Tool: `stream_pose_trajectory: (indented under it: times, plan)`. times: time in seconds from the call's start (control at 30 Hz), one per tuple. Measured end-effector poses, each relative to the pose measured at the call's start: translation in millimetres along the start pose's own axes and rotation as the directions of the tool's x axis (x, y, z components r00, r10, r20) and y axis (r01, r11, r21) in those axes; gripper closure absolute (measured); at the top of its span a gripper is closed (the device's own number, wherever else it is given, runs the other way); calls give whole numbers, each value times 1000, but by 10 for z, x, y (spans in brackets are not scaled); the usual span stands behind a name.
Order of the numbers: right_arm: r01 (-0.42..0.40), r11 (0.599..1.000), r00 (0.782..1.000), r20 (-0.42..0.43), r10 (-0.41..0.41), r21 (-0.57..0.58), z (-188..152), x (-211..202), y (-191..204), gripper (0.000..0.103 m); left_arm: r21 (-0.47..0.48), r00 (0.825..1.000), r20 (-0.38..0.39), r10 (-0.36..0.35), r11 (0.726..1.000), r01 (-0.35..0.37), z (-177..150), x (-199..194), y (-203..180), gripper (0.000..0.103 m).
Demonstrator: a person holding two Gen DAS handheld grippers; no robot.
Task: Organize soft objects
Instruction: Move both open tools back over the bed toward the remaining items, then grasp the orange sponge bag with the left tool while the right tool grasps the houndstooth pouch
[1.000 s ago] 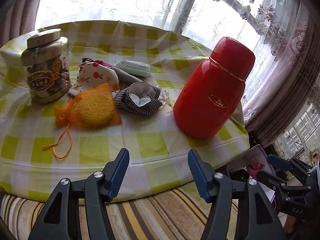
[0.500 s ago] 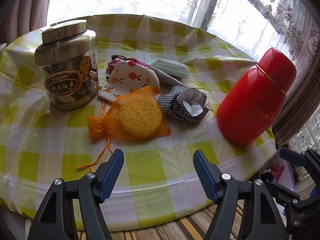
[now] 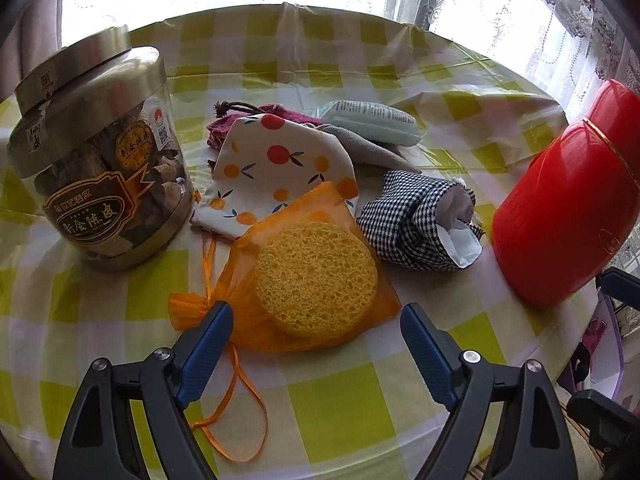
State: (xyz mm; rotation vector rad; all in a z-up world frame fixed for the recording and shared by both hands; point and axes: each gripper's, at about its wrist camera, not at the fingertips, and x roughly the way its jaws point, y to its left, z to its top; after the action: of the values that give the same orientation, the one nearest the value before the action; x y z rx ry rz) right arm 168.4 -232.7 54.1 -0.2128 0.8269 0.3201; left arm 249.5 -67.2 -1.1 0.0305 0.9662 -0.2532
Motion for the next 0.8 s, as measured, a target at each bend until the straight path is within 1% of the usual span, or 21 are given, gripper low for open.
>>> stream_pose_trajectory:
  times: [0.17,0.27,0.3,0.37,0.43,0.53,0.57,0.63,0.67,0.73,0.8]
  plan:
    - [8,1000,1000,14,-8,-5,187,125,-23,14,28,1000,-12,26,999,-26,105,224,29,12]
    - [10,1000,1000,14,-10,7,300,227,-39,12,53,999,-35,22,998,-21,103,349,22,11]
    - [10,1000,1000,16,-10,9,334,264,-40,12,57,999,-38,20,998,-17,99,383,19,9]
    - [16,1000,1000,14,-16,11,405,355,-43,12,54,999,-33,15,998,-13,99,418,38,8]
    - [21,1000,1000,10,-21,17,460,453,-50,11,73,999,-38,11,997,-8,90,447,42,8]
    - [47,998,999,3,-48,30,522,617,-82,11,121,999,-20,40,992,-37,34,470,3,8]
    - [45,999,999,1,-45,28,534,670,-79,11,119,999,-12,38,992,-36,22,463,6,10]
    - [52,998,999,-15,-52,21,557,786,-65,11,110,999,2,44,993,-44,14,438,26,17]
    - [55,998,998,-20,-55,22,561,838,-64,11,107,999,7,49,993,-49,6,420,36,22]
    - [61,998,998,-30,-61,24,570,938,-69,11,96,998,12,63,993,-64,0,395,76,22]
    - [72,997,997,-39,-71,21,589,1038,-84,11,69,998,15,59,996,-60,-28,376,150,22]
